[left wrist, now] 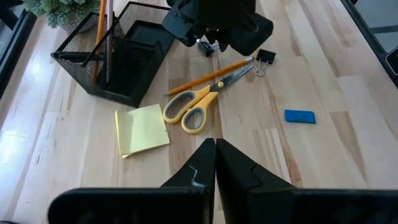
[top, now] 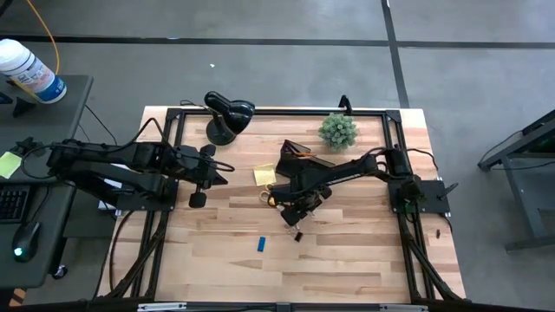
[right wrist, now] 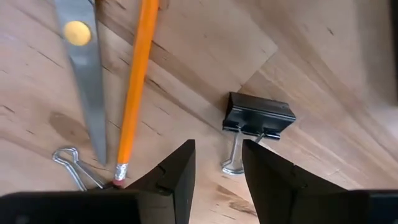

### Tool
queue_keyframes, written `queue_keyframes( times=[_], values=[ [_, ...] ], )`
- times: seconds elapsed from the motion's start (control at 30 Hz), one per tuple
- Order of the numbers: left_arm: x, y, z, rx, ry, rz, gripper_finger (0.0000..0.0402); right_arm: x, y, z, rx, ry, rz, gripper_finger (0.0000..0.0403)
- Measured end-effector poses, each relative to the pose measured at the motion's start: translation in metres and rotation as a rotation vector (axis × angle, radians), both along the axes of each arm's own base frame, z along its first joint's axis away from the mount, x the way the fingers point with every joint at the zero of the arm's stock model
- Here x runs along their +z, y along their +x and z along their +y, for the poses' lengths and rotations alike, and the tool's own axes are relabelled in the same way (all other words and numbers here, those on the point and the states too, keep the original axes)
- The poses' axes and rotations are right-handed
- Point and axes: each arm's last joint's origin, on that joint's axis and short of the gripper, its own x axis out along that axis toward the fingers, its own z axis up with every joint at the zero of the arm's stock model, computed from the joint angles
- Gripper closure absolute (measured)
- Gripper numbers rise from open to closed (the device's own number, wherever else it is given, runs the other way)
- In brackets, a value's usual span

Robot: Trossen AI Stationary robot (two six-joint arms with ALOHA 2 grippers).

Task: Pick and place office supplies into organizer
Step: Put the top binder clip into the desk organizer

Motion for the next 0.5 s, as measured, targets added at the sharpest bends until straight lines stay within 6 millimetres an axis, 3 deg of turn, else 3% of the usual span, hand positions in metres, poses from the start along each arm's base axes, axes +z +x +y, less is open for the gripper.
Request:
queue_keyframes(
  times=[0.5],
  values=[
    [0.0,0.0,0.0,0.001,0.0,0.0,0.0399,-0.0076,0.0022,-0.0003,0.014,0.023,0.008,0.0274]
  ],
)
